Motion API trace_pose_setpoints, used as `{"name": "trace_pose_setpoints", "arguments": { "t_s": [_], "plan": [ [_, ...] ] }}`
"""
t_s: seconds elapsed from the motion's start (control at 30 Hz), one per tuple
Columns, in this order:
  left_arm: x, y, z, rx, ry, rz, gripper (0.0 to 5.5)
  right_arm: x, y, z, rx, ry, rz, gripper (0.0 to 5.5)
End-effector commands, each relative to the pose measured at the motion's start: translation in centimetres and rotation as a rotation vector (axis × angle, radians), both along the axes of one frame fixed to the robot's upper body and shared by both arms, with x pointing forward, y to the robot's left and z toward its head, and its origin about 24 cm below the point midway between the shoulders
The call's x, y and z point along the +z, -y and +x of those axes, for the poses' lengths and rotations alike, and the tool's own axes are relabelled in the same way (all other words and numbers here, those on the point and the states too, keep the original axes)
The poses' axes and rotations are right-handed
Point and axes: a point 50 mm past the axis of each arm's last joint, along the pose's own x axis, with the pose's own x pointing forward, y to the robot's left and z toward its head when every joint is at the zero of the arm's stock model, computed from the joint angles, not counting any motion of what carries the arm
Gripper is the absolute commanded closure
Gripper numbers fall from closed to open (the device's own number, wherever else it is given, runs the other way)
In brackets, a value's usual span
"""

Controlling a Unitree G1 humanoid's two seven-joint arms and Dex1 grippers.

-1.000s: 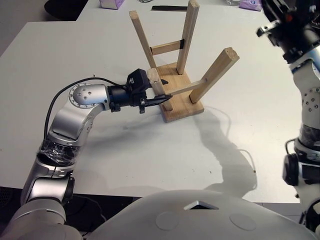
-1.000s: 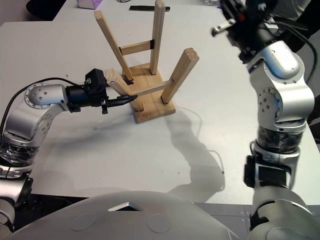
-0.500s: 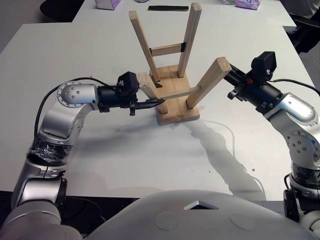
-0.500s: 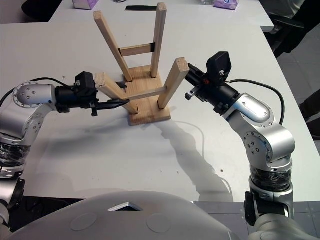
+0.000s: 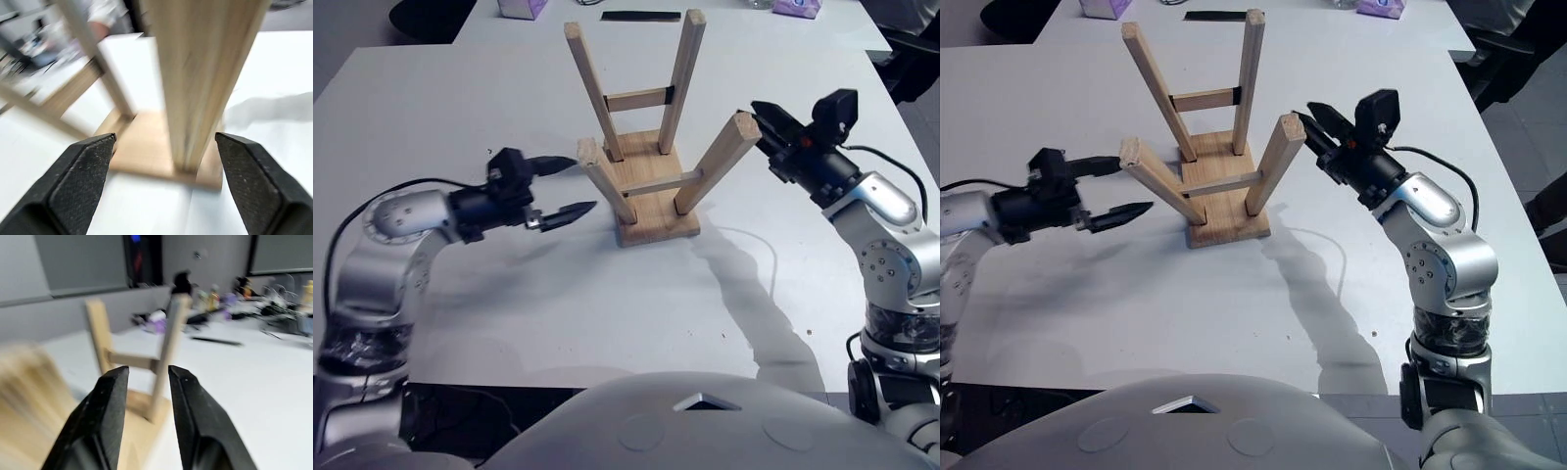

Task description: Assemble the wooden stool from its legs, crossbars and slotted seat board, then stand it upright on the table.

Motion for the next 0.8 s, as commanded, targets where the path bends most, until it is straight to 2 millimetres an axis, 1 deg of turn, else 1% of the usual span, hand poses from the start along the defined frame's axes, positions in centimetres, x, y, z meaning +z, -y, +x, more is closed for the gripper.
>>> {"name": "trace_pose_setpoints", "arguments": {
  "t_s": [0.03,0.07,0.1,0.13,0.17,0.2,0.23,0.3,0.33,0.37,0.4,0.43,0.53,0.63,0.73,0.77,0.8],
  "plan": [
    [-1.6,-2.9,-1.3,0.383,-0.009,-0.02,1.91,-1.1,0.4,-1.1,-0.091,0.005,-0.069,4.23],
    [-2.2,-3.0,-1.5,0.485,0.002,-0.063,1.99,-1.2,0.2,-1.6,-0.115,0.01,-0.065,4.31],
    [-2.7,-2.6,-1.7,0.597,0.027,-0.111,2.16,-1.0,-0.1,-2.0,-0.135,0.023,-0.057,4.47],
    [-3.0,-2.0,-1.6,0.756,0.073,-0.2,2.34,-0.8,-0.5,-2.4,-0.163,0.038,-0.044,4.64],
    [-3.1,-1.6,-1.6,0.864,0.097,-0.261,2.51,-0.6,-0.7,-2.6,-0.181,0.047,-0.035,4.81],
    [-3.1,-0.6,-1.6,1.006,0.152,-0.342,2.7,-0.6,-1.0,-2.8,-0.215,0.065,-0.057,5.0],
    [-3.3,0.5,-1.8,1.093,0.169,-0.375,2.87,-0.6,-1.2,-2.9,-0.255,0.079,-0.091,5.16],
    [-3.9,2.9,-2.4,1.147,0.185,-0.348,3.2,-0.6,-1.4,-3.1,-0.333,0.108,-0.147,5.47],
    [-4.1,3.7,-2.8,1.147,0.174,-0.334,3.38,-0.5,-1.3,-3.1,-0.372,0.118,-0.153,5.5],
    [-4.0,4.4,-3.2,1.142,0.18,-0.319,3.47,-0.3,-1.2,-3.0,-0.424,0.13,-0.161,5.5],
    [-3.8,4.7,-3.5,1.138,0.194,-0.305,3.7,-0.1,-1.0,-3.0,-0.47,0.145,-0.167,5.5],
    [-3.6,4.9,-3.8,1.146,0.207,-0.295,3.78,0.0,-1.0,-3.0,-0.497,0.15,-0.171,5.5],
    [-3.0,5.1,-4.3,1.169,0.248,-0.263,4.3,0.0,-1.6,-3.2,-0.53,0.146,-0.172,5.5],
    [-2.2,6.8,-4.3,1.061,0.287,-0.261,4.81,-0.1,-3.8,-3.6,-0.414,0.14,-0.155,5.5],
    [-1.5,10.3,-4.1,0.724,0.281,-0.299,5.28,0.6,-7.3,-4.5,-0.141,0.173,-0.129,5.5],
    [-1.6,11.0,-4.2,0.639,0.245,-0.316,5.42,0.8,-8.2,-5.0,-0.054,0.196,-0.134,5.5],
    [-1.7,11.4,-4.3,0.584,0.214,-0.326,5.48,0.8,-8.5,-5.3,-0.011,0.188,-0.129,5.5]
  ]
}}
